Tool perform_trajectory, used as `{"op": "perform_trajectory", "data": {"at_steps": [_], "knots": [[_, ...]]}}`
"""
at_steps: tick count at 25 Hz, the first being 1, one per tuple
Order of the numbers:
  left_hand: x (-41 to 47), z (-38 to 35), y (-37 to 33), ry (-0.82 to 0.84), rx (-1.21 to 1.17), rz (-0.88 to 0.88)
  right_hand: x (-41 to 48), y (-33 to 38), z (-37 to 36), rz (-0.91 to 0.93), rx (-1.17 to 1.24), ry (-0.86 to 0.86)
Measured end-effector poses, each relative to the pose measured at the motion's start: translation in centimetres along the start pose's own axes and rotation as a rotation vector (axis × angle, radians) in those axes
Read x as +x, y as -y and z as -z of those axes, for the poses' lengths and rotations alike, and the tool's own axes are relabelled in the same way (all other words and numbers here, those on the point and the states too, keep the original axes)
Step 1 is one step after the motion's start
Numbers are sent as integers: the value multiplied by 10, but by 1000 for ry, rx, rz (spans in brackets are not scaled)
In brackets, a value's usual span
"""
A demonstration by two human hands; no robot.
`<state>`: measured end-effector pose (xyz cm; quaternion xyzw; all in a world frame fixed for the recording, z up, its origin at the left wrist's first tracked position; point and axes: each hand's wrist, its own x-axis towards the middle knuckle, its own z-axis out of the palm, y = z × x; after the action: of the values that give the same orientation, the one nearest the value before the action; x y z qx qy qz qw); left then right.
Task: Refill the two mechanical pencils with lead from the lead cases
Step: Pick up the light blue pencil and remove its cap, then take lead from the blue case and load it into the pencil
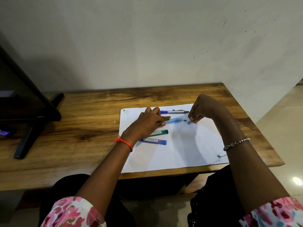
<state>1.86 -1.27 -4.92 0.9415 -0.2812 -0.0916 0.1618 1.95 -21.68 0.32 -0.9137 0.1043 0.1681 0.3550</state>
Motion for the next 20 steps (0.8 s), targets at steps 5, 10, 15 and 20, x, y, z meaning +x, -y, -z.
{"op": "perform_trajectory", "data": {"at_steps": [5,10,15,20], "knots": [[0,-1,0,8,28,-13,1,-2,2,26,9,-10],[-2,9,0,-7,-117,19,4,-5,4,86,-41,-25],[-9,27,4,-155,-344,26,-1,1,1,267,-48,33],[-22,41,8,-317,-468,95,-14,18,-17,441,-77,134]]}}
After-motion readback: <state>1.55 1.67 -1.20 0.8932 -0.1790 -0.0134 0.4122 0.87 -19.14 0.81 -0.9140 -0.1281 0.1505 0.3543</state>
